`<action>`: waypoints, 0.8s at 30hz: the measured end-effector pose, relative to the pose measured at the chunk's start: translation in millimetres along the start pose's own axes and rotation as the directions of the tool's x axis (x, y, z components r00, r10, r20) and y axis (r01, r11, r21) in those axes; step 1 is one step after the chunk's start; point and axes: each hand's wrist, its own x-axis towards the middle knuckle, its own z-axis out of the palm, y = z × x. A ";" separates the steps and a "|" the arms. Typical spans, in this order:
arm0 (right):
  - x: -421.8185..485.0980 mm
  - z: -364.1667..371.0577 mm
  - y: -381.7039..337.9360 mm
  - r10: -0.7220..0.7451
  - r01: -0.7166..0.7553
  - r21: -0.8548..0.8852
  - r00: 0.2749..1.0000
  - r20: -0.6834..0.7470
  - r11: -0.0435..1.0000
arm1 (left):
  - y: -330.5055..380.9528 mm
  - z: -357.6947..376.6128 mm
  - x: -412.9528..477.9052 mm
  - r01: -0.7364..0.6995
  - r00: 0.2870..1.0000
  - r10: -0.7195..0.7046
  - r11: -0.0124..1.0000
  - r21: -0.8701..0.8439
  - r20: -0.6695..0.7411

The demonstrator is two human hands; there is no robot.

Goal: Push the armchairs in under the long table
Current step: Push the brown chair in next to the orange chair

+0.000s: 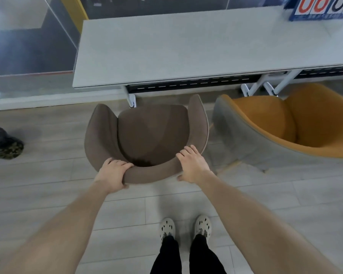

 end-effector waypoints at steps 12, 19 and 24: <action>-21.0 11.6 -9.7 0.016 -0.018 -0.027 0.998 -0.053 0.999 | 12.2 14.4 -13.3 0.022 0.999 -0.024 0.998 -0.055 -0.037; -26.6 11.6 -12.4 0.036 -0.037 -0.018 0.998 -0.045 0.999 | 14.5 17.0 -15.3 0.027 0.999 -0.029 0.997 -0.069 -0.030; -26.4 7.5 -3.8 0.041 -0.040 0.019 0.997 -0.058 0.999 | 17.5 15.5 -7.3 0.039 0.999 -0.041 0.997 -0.070 -0.028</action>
